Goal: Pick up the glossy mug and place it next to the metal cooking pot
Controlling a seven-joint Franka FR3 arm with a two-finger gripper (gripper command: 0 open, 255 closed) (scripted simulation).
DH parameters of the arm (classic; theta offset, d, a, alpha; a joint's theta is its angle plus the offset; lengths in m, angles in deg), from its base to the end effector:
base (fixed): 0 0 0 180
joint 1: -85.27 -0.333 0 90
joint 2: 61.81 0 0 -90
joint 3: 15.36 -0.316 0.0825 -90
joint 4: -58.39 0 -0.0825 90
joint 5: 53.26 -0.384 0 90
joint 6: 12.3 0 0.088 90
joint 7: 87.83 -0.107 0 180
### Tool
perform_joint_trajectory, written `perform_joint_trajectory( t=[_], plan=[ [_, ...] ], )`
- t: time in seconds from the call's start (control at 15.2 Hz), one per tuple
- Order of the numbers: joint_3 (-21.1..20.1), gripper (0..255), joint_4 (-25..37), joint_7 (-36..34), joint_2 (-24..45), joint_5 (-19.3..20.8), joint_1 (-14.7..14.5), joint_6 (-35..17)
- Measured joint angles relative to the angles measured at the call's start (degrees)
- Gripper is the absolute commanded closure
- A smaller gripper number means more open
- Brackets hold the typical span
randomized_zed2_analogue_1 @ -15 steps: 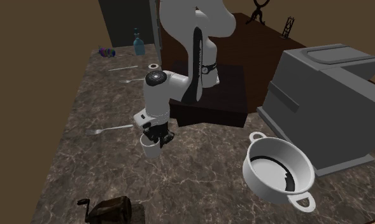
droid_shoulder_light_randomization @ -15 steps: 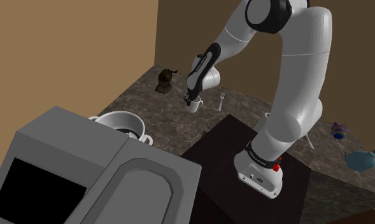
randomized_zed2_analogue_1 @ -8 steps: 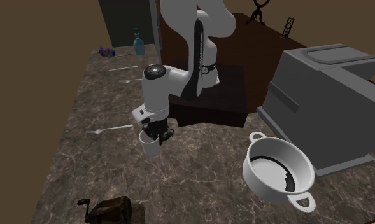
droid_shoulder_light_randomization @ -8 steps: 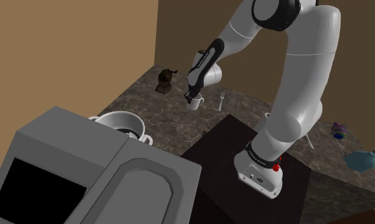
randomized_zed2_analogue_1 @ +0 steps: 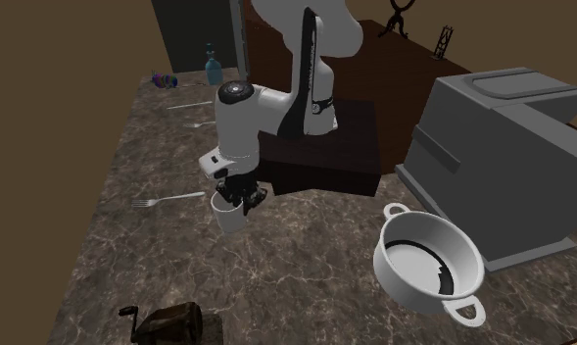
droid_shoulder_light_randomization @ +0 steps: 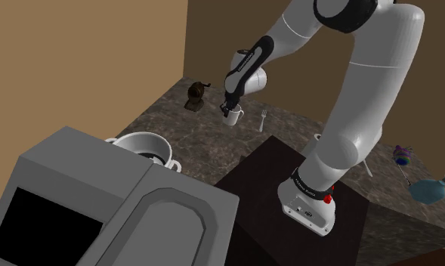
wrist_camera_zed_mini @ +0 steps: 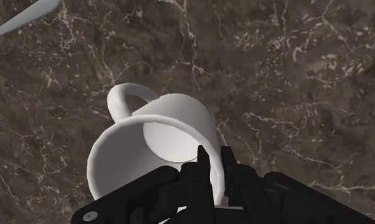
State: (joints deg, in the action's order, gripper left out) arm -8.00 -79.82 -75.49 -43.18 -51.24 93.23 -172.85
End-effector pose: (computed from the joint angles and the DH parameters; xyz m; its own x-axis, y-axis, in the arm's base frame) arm 0.4830 -0.1334 0.1857 0.9986 -0.0093 0.0523 -0.0129 -0.9976 0.0676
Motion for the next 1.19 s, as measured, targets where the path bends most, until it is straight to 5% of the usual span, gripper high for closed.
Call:
perform_joint_trajectory(
  t=[1.19],
  plan=[
    [1.06, 255, 0.03, -0.82, -13.59, 2.08, -0.81, 13.55]
  ],
)
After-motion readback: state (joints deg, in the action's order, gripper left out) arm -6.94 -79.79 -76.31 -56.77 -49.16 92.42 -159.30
